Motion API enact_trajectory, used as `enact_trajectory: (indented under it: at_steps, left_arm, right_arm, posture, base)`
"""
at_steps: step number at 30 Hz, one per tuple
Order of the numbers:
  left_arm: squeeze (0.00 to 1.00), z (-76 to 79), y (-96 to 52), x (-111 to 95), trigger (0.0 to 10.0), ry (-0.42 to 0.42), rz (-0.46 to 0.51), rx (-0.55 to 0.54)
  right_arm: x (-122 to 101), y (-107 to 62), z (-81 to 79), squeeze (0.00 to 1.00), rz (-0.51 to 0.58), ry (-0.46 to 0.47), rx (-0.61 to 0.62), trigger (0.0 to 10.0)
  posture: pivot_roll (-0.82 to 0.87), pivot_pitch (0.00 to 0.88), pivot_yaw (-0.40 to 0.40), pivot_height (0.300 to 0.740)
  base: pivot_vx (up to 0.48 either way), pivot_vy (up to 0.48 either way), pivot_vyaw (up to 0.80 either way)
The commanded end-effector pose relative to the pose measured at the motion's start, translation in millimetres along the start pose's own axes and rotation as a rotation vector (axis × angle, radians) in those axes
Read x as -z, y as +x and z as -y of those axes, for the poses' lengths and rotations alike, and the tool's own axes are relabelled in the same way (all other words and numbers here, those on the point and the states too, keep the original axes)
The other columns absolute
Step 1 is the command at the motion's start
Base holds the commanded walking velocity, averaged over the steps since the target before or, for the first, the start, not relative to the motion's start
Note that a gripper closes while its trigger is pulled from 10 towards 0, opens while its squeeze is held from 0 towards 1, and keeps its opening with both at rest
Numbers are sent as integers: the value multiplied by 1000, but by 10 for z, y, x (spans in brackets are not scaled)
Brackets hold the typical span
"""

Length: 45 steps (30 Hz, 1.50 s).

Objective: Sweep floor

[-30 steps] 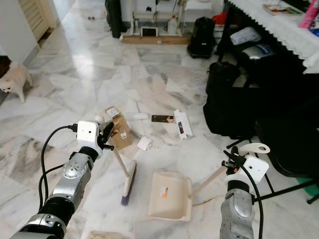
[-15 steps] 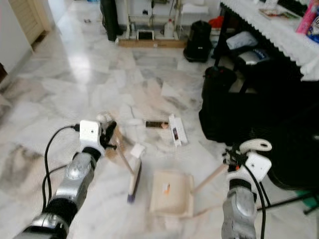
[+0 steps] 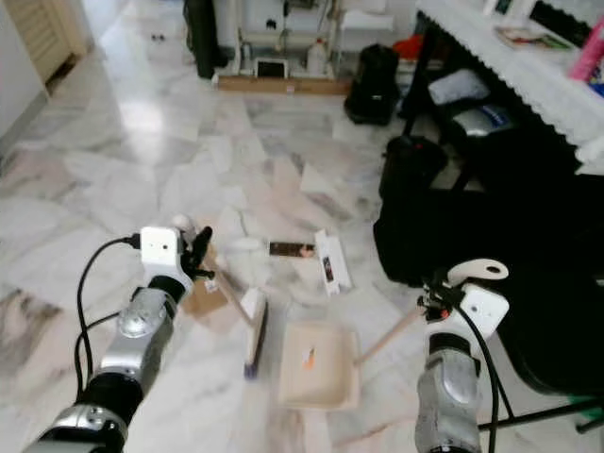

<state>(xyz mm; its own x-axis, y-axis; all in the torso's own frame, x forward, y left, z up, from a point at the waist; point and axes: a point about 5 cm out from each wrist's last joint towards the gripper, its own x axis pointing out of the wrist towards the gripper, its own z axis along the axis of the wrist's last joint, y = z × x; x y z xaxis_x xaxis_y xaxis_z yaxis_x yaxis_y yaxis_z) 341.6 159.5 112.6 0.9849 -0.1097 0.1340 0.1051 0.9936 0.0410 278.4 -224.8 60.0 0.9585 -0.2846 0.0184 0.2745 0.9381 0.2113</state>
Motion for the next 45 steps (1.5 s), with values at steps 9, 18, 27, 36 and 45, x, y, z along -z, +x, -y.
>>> enact_trajectory:
  at_steps: [9,18,27,36,45]
  left_arm:
    - [0,67,48,-118,10000,-6,57,19]
    - [0,99,49,-130,10000,-7,62,28]
    - [0,100,41,-126,10000,-9,62,35]
    - [0,102,45,-136,10000,-8,64,36]
    - [0,92,28,-140,10000,-3,71,36]
  right_arm:
    - [-103,35,25,0,47,18,4,10000]
    - [-98,35,25,0,45,28,3,10000]
    - [-87,26,19,0,42,27,1,10000]
    - [-58,14,3,0,30,30,-2,10000]
    - [-47,-5,18,0,26,27,3,10000]
  posture:
    - [14,69,-46,740]
    - [17,61,-43,740]
    - [17,55,-42,740]
    - [18,61,-43,740]
    - [17,75,-44,740]
  base:
    - [343,0,0]
    - [347,0,0]
    - [348,0,0]
    - [351,0,0]
    - [77,0,0]
